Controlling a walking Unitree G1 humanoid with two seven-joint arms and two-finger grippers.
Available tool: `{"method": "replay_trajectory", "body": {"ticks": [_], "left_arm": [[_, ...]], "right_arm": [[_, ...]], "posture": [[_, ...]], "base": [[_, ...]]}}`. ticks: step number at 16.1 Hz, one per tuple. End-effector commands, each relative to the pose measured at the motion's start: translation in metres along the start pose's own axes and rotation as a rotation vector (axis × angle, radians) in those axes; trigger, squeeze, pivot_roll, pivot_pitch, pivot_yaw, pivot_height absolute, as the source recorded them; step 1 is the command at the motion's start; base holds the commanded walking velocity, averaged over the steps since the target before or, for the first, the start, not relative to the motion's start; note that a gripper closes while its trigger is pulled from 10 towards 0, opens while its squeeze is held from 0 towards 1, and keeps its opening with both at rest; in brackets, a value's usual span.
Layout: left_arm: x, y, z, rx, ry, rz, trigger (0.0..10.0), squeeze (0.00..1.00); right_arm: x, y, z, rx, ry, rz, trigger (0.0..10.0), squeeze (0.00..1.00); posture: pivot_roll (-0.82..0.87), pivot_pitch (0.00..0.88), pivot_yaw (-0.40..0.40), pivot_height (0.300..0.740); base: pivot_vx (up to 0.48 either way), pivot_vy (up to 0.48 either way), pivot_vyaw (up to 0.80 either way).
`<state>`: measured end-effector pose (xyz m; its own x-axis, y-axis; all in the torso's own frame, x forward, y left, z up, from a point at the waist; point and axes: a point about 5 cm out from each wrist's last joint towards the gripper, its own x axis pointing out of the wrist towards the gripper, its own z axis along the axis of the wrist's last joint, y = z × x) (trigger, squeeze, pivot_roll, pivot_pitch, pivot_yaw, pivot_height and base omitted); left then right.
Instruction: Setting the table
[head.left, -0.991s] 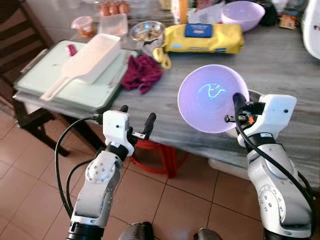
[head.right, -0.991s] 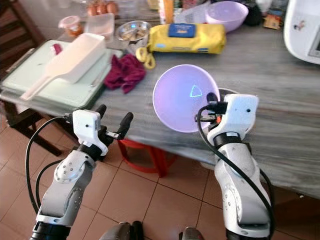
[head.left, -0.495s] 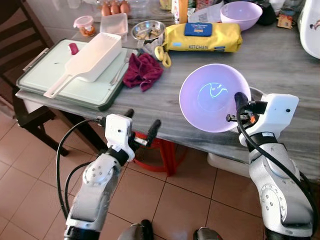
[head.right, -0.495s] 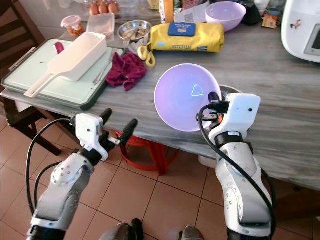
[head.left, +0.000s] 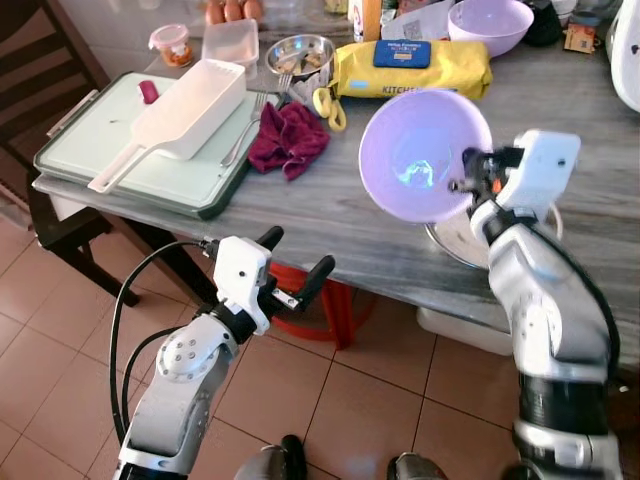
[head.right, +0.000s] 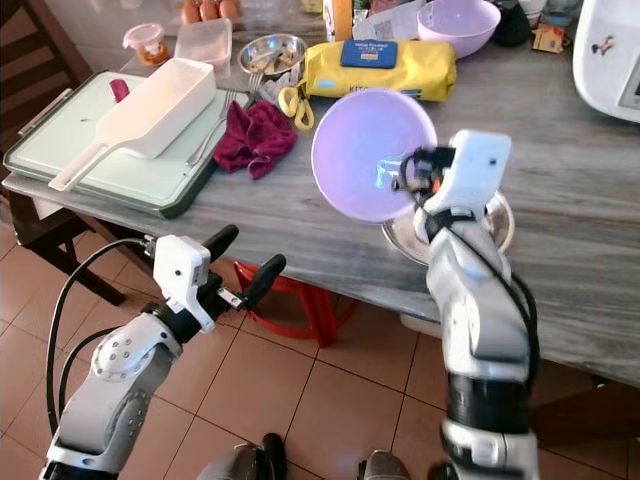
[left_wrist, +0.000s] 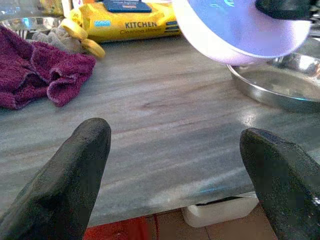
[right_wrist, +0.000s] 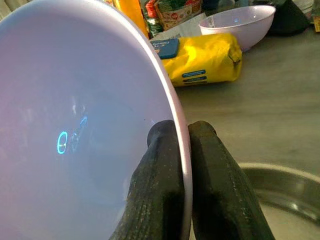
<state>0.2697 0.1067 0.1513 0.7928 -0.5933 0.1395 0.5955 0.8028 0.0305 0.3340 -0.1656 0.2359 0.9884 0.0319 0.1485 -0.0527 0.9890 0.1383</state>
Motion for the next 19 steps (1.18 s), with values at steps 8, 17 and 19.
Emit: {"method": "replay_trajectory", "body": {"ticks": [8,17,19], "left_arm": [[-0.003,-0.002,0.002,0.000,-0.001,-0.007,10.0,0.00],[-0.002,-0.005,0.000,-0.009,0.003,-0.003,10.0,0.00],[-0.003,-0.006,0.000,-0.010,0.006,-0.003,10.0,0.00]], "right_arm": [[0.013,0.012,-0.020,0.066,0.223,0.025,10.0,0.00],[0.016,-0.005,-0.024,0.050,0.256,-0.030,10.0,0.84],[0.015,-0.009,-0.024,0.046,0.264,-0.043,10.0,1.00]], "posture": [[-0.13,0.229,0.096,0.740],[-0.14,0.230,0.094,0.740],[-0.14,0.232,0.096,0.740]], "base": [[0.000,0.000,0.00],[0.000,0.000,0.00],[0.000,0.000,0.00]]}}
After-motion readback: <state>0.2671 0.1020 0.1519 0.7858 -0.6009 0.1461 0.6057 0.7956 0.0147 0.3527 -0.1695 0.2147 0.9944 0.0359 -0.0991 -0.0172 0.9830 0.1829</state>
